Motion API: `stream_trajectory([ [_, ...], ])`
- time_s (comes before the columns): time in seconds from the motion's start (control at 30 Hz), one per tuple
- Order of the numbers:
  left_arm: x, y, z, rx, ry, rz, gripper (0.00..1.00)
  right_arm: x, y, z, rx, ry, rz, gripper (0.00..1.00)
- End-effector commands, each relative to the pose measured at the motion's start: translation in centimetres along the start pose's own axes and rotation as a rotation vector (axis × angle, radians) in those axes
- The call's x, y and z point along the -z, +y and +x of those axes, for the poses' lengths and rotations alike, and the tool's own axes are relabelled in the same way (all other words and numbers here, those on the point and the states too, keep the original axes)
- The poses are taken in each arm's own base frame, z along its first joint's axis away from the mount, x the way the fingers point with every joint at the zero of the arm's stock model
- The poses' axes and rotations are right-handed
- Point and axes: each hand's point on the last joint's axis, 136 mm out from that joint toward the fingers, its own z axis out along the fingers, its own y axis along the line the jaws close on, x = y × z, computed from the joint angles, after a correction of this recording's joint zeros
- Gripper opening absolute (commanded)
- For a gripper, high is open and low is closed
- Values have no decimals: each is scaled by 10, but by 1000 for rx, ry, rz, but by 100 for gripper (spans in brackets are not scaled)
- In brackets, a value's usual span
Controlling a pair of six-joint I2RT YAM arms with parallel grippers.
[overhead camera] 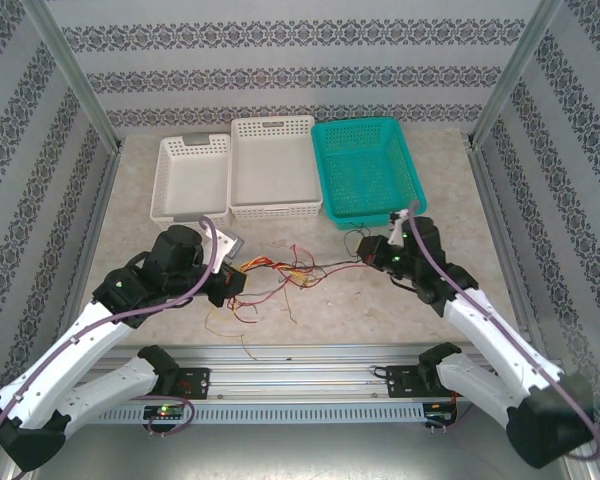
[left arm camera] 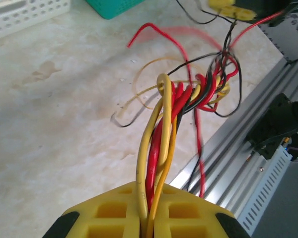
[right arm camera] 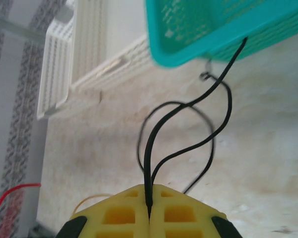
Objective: Untangle the cables
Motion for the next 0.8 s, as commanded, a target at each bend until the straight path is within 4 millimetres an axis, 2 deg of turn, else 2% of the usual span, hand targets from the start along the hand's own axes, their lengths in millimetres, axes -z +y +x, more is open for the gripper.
stream_trajectory([
  [0.0, 11, 20, 8, -2, 45, -129, 0, 20, -54, -8, 3, -51, 246, 0],
  [0.1, 6, 28, 9, 5, 76, -165, 0, 49, -59, -30, 5, -161, 299, 0],
  [0.3, 1, 58, 10, 25, 120, -331, 0, 105, -63, -62, -26, -349, 374, 0],
  [0.33, 0, 57, 9, 24, 118, -325, 6, 113, -64, -66, -37, -379, 382, 0],
  [0.37, -3, 53, 8, 23, 116, -297, 17, 120, -63, -70, -50, -406, 378, 0],
  [0.43, -8, 45, 7, 25, 112, -248, 33, 123, -57, -73, -58, -424, 346, 0],
  [0.53, -18, 41, 8, 34, 143, -210, 55, 124, -36, -81, -45, -433, 259, 0],
  [0.67, -33, 34, 10, 61, 182, -152, 63, 123, 8, -89, 1, -426, 48, 0],
  [0.77, -39, 23, 4, 106, 153, -86, 71, 122, 44, -84, 49, -380, -127, 0],
])
